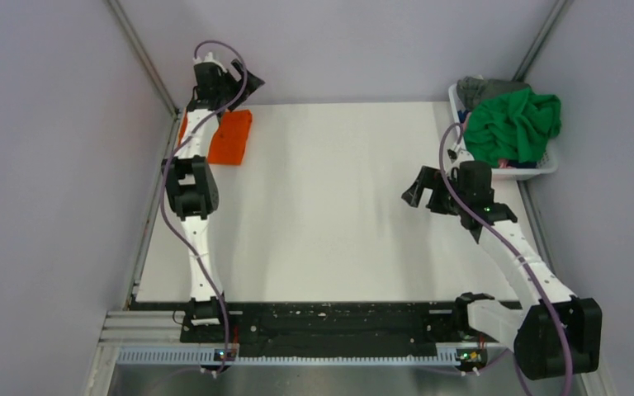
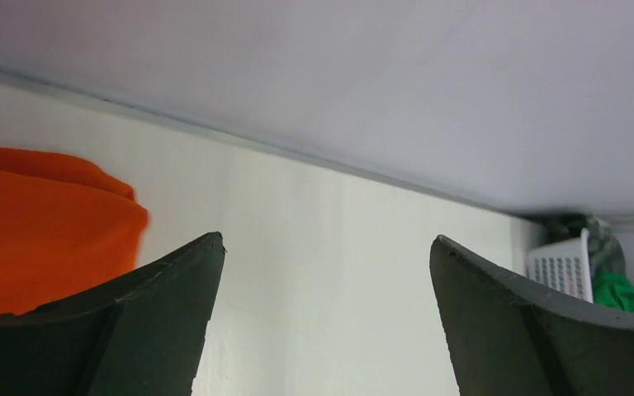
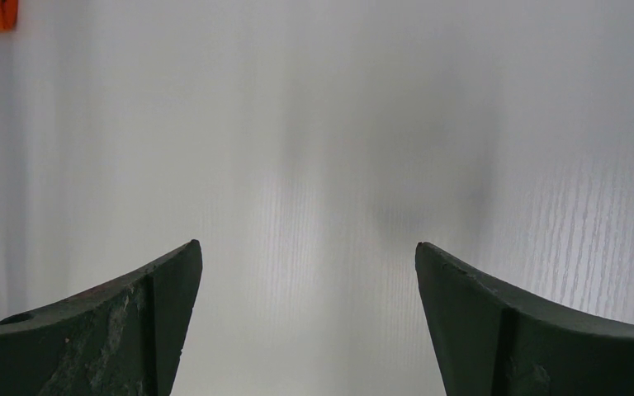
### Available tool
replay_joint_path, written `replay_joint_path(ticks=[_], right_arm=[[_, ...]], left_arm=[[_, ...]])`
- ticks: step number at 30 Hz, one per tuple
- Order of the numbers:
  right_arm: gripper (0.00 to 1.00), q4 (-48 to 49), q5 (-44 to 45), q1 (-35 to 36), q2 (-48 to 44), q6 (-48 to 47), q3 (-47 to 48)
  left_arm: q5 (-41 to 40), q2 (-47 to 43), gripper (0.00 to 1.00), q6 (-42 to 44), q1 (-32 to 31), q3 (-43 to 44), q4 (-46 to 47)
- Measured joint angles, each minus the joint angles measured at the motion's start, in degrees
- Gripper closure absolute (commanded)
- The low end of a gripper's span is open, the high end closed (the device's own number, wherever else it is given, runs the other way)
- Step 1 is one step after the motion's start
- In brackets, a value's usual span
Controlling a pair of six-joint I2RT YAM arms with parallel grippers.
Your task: Fold and stack the t-shirts
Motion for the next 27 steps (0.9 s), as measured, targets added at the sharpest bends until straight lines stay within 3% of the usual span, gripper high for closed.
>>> replay_joint_path(ticks=[4, 6, 12, 17, 21, 27], right_arm=[[0.01, -0.04, 0.07, 0.00, -3.67, 0.04, -1.75], [0.01, -0.13, 0.46, 0.00, -5.51, 0.15, -2.97], [0.01, -0.74, 4.66, 0.00, -10.19, 1.01, -6.49], [0.01, -1.33, 9.31, 0.00, -11.96, 2.47, -8.20], [0.01, -1.36, 12.17, 0.00, -13.42, 3.45, -9.46], [0.01, -1.42, 14.69, 0.00, -15.65, 3.96, -11.08]], left_arm=[[-1.88, -15.02, 0.01, 4.98, -4.57, -8.74, -5.11], [-4.94, -25.18, 0.01, 7.32, -8.31, -17.33, -6.19], [-16.17, -62.25, 0.01, 8.92, -21.31, -60.02, -2.71], [-26.40, -79.03, 0.01, 5.05, -26.60, -88.98, -5.46], [-31.54, -86.29, 0.01, 2.82, -27.89, -98.99, -12.90], [-35.30, -97.15, 0.01, 1.62, -27.89, -100.74, -13.79]])
